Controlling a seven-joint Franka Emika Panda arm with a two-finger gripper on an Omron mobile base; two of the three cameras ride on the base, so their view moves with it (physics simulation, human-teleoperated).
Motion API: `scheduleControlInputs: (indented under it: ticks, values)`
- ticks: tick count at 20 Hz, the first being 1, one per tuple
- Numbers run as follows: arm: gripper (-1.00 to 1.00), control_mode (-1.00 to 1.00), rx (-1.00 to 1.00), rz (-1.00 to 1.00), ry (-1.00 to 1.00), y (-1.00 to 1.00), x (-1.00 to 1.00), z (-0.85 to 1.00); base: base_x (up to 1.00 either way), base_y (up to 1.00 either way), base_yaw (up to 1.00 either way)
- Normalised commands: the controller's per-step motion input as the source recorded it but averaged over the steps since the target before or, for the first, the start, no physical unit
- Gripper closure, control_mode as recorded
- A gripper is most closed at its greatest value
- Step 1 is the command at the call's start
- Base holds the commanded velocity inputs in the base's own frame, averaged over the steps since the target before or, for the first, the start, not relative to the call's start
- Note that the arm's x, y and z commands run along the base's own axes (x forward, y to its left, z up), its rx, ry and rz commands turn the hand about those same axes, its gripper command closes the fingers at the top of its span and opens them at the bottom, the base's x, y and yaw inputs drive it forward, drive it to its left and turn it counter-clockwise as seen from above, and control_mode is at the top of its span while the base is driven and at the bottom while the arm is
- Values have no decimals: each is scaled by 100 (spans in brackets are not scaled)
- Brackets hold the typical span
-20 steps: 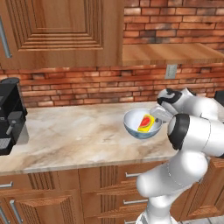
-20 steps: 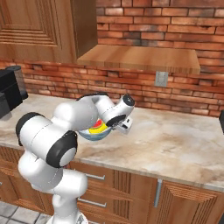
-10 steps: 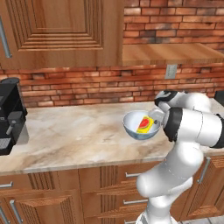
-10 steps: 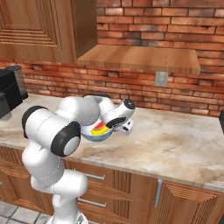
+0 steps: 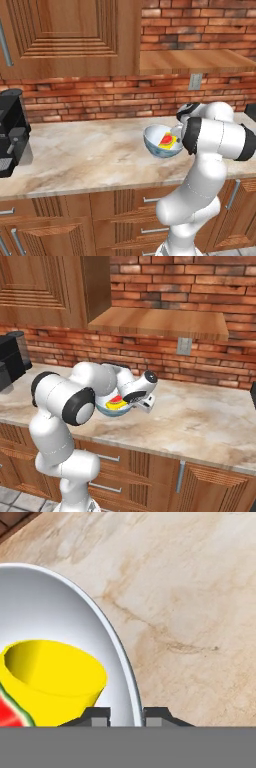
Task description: Place the cup inside the bowl on the dining table and move the bowl to any counter.
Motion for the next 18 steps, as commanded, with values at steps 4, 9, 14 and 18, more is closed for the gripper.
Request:
scheduleControlInputs:
  ticks: [4, 9, 14, 18]
  values:
    - [100, -100, 0, -1, 0, 0, 0, -4, 0, 0, 0]
    - [-100, -100, 0, 0, 0, 0, 0, 0, 0, 0, 0]
    - [-100, -100, 0, 0, 0, 0, 0, 0, 0, 0, 0]
    - [-100, -100, 0, 0, 0, 0, 0, 1, 0, 0, 0]
